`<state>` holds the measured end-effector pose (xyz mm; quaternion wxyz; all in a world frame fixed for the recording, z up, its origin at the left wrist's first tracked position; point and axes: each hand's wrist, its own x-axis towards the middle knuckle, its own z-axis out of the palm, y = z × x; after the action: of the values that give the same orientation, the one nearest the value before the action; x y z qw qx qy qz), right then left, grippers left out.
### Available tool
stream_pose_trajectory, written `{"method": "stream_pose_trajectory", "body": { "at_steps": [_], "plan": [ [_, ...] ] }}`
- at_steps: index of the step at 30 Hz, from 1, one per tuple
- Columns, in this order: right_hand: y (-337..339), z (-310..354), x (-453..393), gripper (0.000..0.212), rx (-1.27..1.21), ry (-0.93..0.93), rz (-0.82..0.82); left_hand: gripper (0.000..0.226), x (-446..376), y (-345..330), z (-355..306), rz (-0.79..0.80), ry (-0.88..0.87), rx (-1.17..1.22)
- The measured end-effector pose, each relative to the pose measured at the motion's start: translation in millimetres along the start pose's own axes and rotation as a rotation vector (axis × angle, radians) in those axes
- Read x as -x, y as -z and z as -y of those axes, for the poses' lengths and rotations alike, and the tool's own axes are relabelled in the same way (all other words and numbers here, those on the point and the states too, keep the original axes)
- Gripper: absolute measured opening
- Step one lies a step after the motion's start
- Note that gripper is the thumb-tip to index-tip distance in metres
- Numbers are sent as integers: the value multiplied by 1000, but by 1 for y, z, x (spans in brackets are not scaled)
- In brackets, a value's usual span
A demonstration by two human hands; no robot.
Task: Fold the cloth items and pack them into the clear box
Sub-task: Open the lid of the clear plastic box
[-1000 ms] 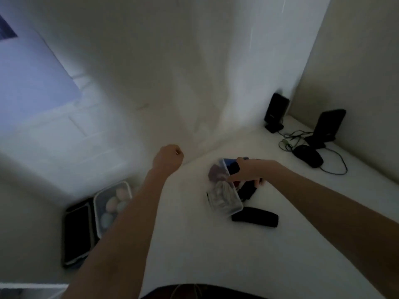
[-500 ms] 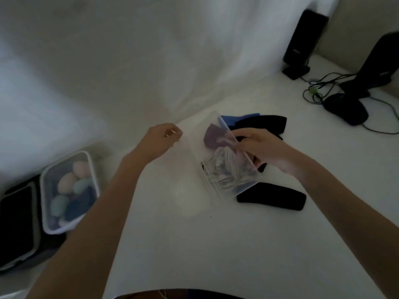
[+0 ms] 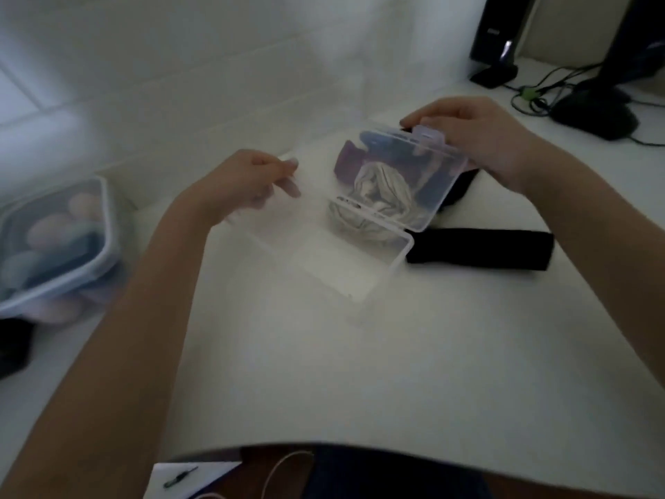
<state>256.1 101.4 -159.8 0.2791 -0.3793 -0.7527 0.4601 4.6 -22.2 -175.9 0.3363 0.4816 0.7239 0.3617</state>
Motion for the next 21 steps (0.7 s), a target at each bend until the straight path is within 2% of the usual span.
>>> {"method": "stream_pose_trajectory", "body": {
  "at_steps": [2,4,8,11,13,18,21],
  "plan": [
    [13,0,17,21,53,-22,-88,29,15,-3,4,-69,-9,15],
    [22,-2,37,24,80,-45,-97,29,31,-7,8,-107,-8,85],
    [25,-13,73,15,284,-49,1,42,60,-12,26,-190,-6,276],
    [22,-21,88,24,560,-11,89,44,76,-17,34,-276,-9,355],
    [18,-24,94,30,658,-44,144,40,84,-22,33,-335,-5,379],
    [11,-32,100,36,773,-129,152,35,98,-35,26,-387,-21,383],
    [14,-31,104,29,660,-152,77,35,102,-43,24,-428,-18,336]
  ]
}}
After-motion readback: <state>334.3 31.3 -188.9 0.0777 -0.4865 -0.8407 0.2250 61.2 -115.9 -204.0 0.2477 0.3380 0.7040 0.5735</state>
